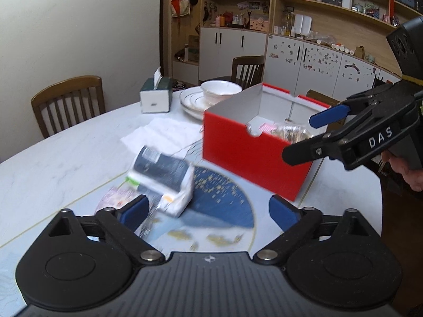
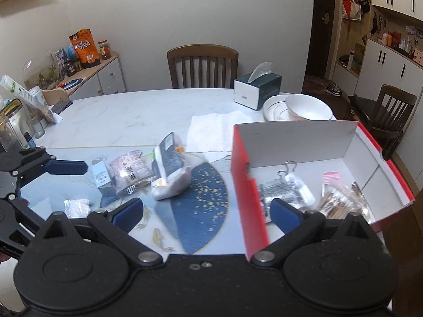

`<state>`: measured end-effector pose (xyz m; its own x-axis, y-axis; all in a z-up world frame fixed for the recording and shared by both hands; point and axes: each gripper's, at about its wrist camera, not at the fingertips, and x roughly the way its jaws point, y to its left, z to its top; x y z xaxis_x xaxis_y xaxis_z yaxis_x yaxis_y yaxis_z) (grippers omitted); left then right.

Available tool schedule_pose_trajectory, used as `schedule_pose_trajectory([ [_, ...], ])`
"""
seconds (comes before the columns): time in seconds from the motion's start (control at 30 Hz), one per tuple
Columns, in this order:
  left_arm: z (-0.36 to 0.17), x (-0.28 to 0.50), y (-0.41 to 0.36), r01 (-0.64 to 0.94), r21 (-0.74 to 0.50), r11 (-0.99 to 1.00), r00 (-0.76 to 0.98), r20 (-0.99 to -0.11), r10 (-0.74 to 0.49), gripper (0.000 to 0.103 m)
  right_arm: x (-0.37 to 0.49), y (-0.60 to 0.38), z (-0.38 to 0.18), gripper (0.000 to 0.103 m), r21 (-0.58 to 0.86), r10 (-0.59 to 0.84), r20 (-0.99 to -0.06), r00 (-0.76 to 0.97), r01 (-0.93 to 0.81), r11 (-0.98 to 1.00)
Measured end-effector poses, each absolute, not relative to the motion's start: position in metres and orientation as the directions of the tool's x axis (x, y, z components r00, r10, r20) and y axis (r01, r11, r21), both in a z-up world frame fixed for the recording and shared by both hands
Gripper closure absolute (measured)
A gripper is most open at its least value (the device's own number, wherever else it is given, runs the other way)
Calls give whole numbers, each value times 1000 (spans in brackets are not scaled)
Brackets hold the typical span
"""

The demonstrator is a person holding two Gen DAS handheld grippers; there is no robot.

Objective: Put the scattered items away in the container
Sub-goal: 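Withdraw both grippers from the box back over the remaining items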

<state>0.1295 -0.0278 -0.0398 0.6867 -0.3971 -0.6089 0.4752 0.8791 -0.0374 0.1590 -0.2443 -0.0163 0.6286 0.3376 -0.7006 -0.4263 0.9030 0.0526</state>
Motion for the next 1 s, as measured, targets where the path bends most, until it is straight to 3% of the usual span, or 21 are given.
schedule_pose_trajectory([
  [0.57, -93, 125, 53, 451, -24, 892, 649, -678, -346, 2, 196, -172, -39, 2, 10, 315, -725, 612, -449, 894],
  [1.0, -127, 138, 70, 435, -31, 900, 611, -724, -320, 2, 247, -139, -64, 5, 12, 309, -758, 574, -462, 887],
])
